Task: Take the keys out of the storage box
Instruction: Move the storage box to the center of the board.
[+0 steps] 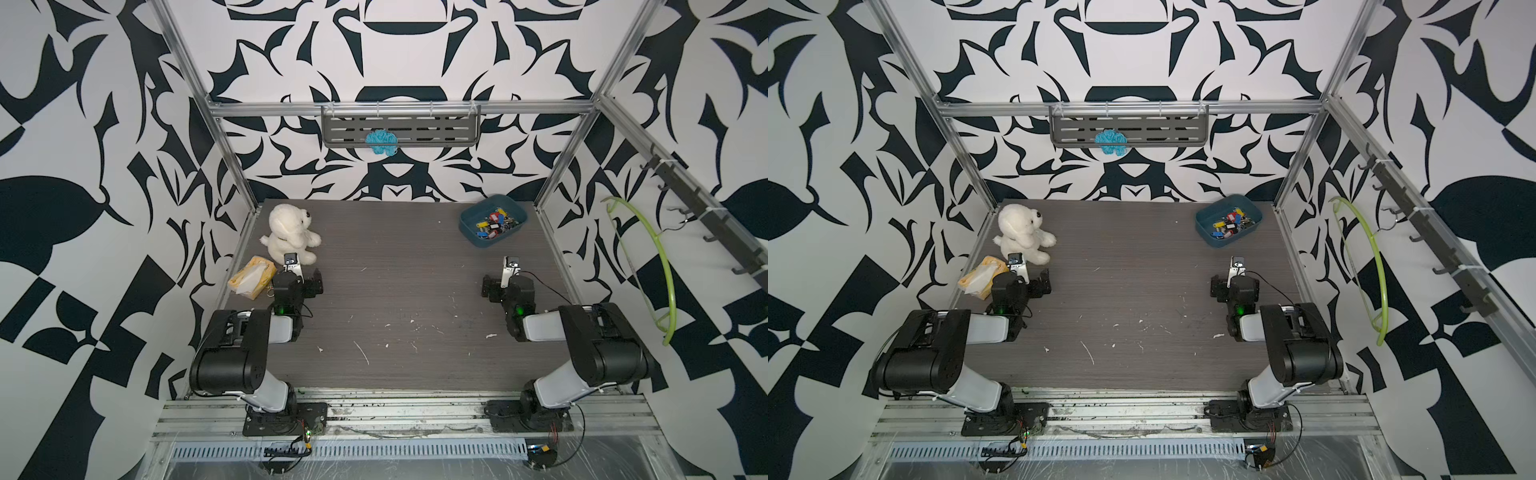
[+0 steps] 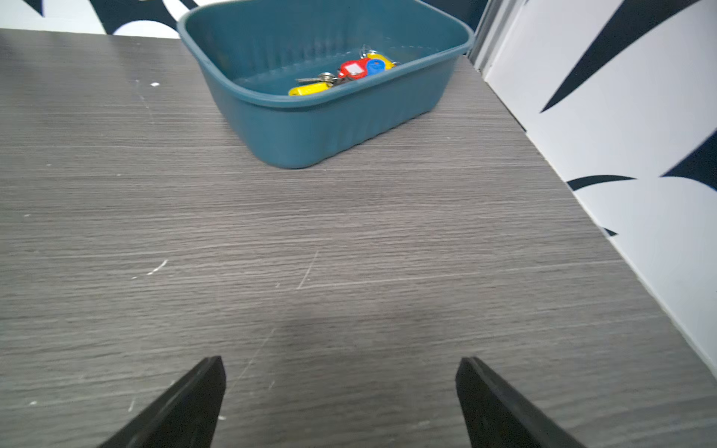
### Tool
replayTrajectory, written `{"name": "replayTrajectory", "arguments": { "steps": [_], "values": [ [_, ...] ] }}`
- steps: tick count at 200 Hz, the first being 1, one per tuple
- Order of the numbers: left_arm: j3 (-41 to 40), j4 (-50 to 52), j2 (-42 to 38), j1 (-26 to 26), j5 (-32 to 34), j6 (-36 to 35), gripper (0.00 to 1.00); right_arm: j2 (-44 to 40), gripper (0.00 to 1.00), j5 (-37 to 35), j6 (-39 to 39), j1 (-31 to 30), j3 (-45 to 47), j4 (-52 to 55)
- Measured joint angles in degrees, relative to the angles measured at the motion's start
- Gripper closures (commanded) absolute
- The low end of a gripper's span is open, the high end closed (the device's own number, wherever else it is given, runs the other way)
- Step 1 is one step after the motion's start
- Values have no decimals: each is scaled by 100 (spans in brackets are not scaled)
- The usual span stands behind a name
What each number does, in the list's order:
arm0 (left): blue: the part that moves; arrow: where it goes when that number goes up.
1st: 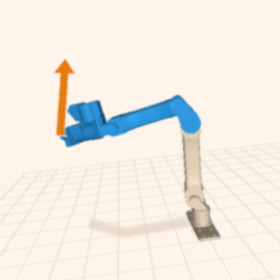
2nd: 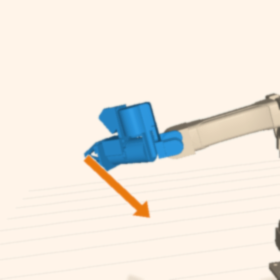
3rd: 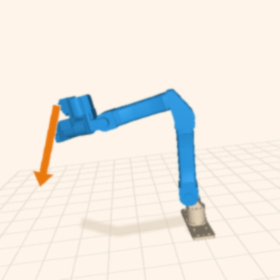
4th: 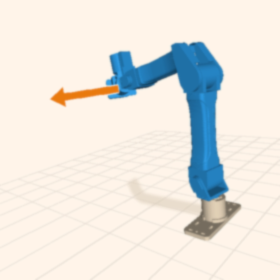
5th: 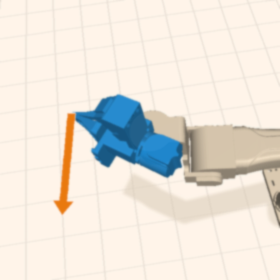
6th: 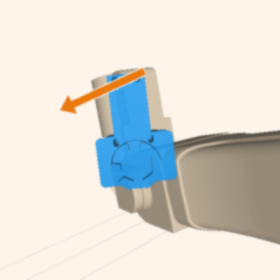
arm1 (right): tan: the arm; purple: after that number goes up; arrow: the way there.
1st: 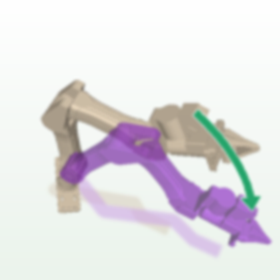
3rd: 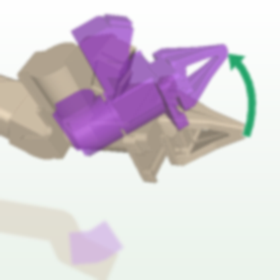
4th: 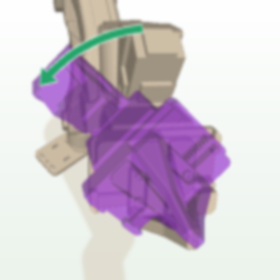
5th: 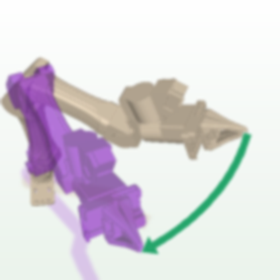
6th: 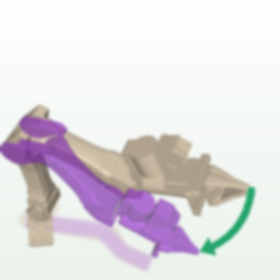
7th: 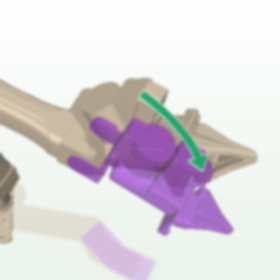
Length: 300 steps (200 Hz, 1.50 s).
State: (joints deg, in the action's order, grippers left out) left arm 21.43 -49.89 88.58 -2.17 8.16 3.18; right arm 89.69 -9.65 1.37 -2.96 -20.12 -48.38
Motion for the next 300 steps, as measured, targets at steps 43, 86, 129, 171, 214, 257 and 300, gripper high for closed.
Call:
{"name": "replayTrajectory", "arguments": {
  "steps": [43,86,129,171,214,257,300],
  "values": [
    [0,0,0,-9,17,0,1,0,1,81,-9,0,0,11],
    [0,0,0,-9,42,0,1,0,1,98,-9,0,0,11],
    [0,0,0,-9,44,-2,1,0,1,107,-11,0,0,11],
    [0,0,0,-11,50,-2,1,0,1,367,17,201,0,13],
    [0,0,0,-81,149,-20,1,-310,1,-415,76,-208,-680,1600],
    [-4,-37,-9,-389,671,-87,1,-48,1,44,863,-361,-4151,4708],
    [-2,63,-70,-396,1010,-79,1,927,10,485,564,-538,-6336,6642]
  ]
}}
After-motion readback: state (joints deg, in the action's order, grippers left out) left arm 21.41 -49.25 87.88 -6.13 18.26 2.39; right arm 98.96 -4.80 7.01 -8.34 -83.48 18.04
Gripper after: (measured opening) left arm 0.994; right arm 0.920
